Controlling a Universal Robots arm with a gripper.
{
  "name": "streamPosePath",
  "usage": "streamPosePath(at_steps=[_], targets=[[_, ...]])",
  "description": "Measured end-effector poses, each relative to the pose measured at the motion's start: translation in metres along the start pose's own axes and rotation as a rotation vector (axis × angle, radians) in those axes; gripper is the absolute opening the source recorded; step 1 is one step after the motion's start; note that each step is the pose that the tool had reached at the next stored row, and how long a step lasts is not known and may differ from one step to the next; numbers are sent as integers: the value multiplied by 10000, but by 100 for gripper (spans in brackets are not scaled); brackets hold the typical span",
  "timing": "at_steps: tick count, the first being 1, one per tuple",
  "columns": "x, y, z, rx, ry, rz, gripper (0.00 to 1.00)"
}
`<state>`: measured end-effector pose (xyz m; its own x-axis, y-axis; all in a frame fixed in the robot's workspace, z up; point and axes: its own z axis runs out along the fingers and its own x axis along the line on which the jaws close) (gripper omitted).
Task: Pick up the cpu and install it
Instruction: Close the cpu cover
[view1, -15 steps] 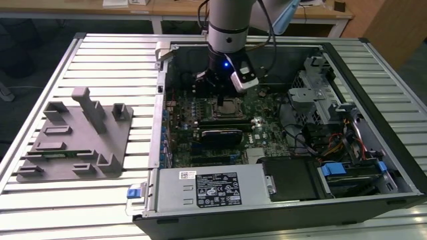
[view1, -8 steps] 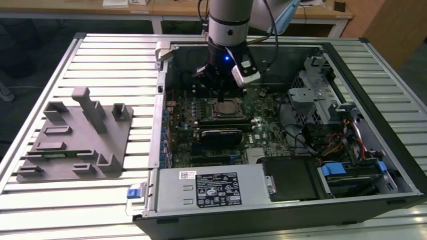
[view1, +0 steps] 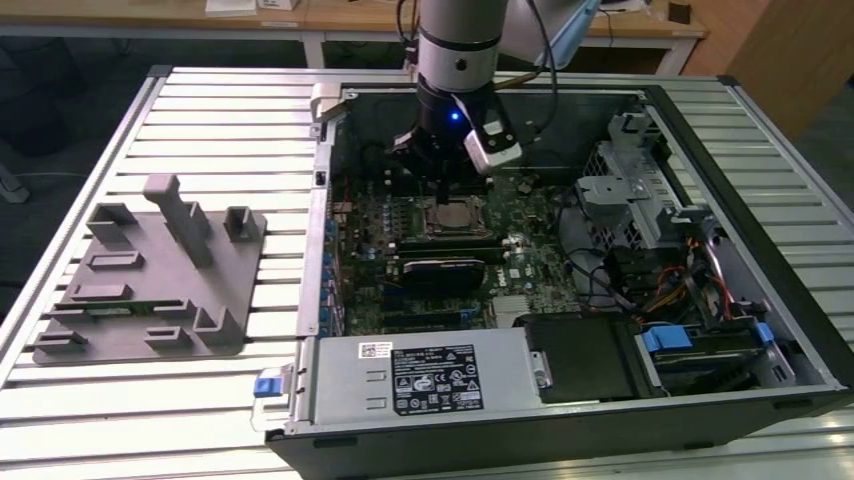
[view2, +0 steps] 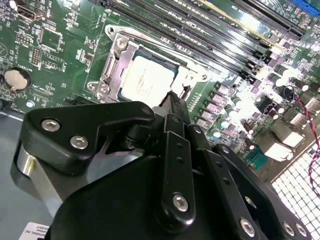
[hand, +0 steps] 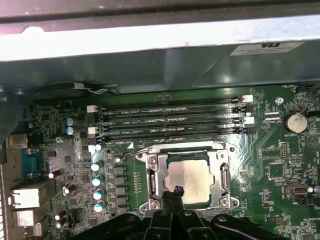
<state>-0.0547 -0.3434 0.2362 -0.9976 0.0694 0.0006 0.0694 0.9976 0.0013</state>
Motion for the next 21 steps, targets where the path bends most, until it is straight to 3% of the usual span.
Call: streamPosePath(at_steps=[11,16,21], targets=[[-193,13,1,-1,10,0,11],[-197,14,-27,-3,13,-1,11],[-197,14,-118,-7,14,0,11]])
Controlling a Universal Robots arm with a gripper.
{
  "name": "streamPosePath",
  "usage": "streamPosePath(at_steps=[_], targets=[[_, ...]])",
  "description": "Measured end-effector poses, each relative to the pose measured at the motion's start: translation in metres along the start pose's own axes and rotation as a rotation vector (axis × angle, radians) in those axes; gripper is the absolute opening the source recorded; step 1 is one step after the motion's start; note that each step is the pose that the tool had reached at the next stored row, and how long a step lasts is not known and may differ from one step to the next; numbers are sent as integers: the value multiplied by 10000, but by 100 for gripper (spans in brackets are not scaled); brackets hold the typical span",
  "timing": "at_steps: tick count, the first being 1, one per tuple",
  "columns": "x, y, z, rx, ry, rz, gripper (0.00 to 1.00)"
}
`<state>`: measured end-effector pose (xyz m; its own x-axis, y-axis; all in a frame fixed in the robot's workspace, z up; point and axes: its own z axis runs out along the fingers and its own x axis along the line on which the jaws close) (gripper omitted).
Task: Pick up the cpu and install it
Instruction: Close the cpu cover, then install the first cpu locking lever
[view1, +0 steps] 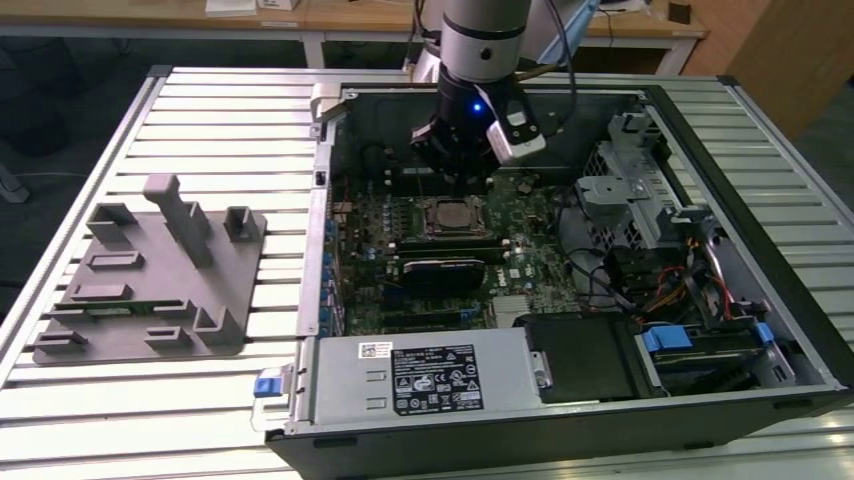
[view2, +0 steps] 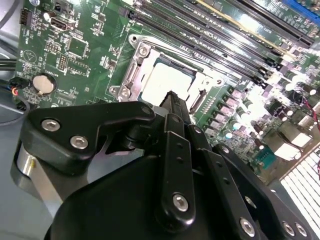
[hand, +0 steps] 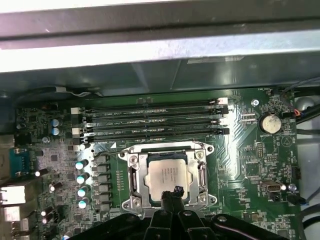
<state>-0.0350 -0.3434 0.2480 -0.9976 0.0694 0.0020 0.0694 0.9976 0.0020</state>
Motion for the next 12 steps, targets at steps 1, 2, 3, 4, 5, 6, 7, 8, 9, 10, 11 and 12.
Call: streamPosePath(at_steps=[1,2,3,4,5,6,7,8,9,10,11,12], targets=[[0,0,-16,0,0,-1,11],[0,0,-28,0,0,0,11],[0,0,-32,0,0,0,11],[0,0,-32,-3,-1,-1,11],[0,1,-32,-4,-2,-1,11],[0,0,-41,-1,0,0,11],[0,0,-49,0,0,0,11],[0,0,-49,-1,0,0,11],[0,0,-50,0,0,0,11],[0,0,-50,0,0,0,11],[0,0,-51,-1,0,-1,11],[0,0,-51,-1,-1,0,11]])
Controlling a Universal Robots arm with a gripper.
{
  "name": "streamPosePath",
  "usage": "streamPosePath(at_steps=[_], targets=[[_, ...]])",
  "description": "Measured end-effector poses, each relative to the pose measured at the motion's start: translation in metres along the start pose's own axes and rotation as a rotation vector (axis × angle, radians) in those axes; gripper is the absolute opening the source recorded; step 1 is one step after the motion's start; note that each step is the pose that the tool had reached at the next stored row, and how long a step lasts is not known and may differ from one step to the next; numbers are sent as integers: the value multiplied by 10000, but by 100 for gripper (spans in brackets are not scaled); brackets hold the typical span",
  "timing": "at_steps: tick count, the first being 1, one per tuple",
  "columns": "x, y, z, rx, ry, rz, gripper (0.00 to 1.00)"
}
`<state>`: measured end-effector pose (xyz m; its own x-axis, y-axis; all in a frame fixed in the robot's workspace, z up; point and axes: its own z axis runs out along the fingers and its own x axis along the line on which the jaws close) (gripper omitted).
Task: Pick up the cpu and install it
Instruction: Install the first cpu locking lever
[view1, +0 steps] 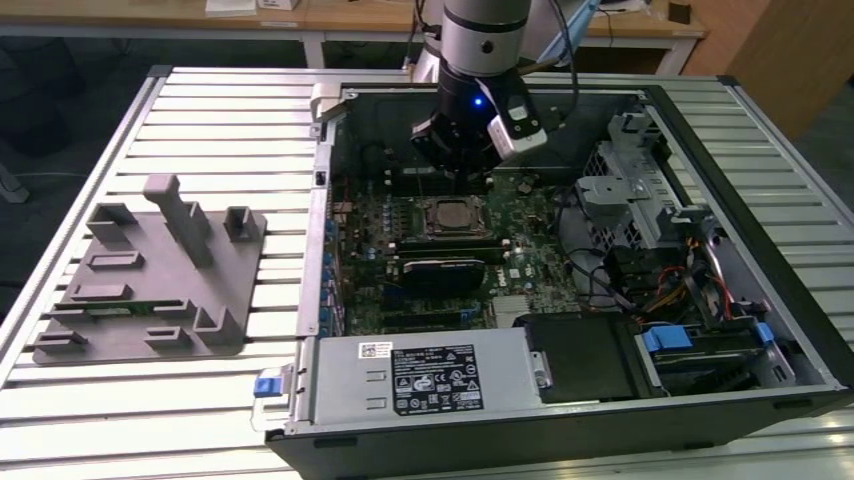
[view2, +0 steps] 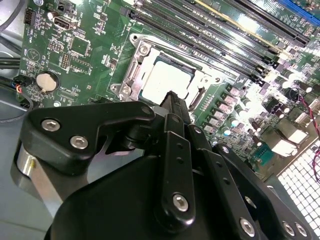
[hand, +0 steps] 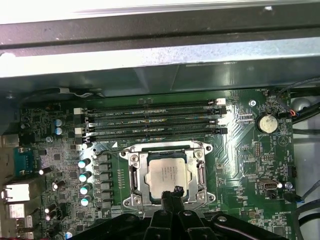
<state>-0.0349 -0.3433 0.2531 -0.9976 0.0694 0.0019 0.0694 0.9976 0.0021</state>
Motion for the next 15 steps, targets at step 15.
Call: streamPosePath(at_steps=[15], targets=[[216,-15,-2,1,1,4,11]])
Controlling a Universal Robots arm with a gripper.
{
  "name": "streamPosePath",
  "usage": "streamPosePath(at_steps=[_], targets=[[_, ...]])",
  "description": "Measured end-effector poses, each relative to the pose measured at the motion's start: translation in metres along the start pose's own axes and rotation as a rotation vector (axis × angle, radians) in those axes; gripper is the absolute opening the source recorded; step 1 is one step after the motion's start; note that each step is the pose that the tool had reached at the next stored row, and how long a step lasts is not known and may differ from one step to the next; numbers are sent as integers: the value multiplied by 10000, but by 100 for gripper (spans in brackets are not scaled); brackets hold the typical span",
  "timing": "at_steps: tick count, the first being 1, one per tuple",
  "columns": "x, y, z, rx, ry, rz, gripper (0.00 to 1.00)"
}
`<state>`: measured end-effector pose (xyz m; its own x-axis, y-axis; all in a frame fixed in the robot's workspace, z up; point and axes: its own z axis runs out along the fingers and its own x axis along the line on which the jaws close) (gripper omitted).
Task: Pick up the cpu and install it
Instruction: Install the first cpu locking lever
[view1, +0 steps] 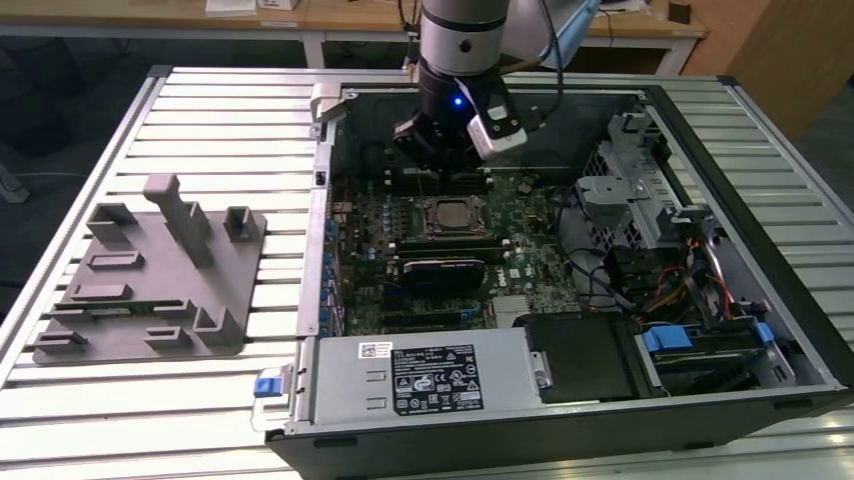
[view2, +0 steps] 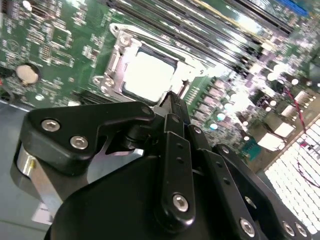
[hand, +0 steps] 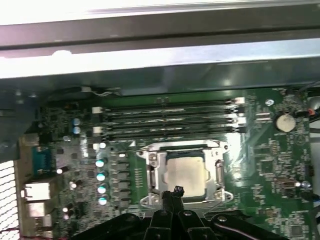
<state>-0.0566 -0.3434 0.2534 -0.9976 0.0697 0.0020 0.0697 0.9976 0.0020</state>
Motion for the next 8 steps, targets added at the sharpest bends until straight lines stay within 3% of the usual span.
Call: streamPosePath(at_steps=[8], targets=[[202,-14,1,-1,0,2,11]])
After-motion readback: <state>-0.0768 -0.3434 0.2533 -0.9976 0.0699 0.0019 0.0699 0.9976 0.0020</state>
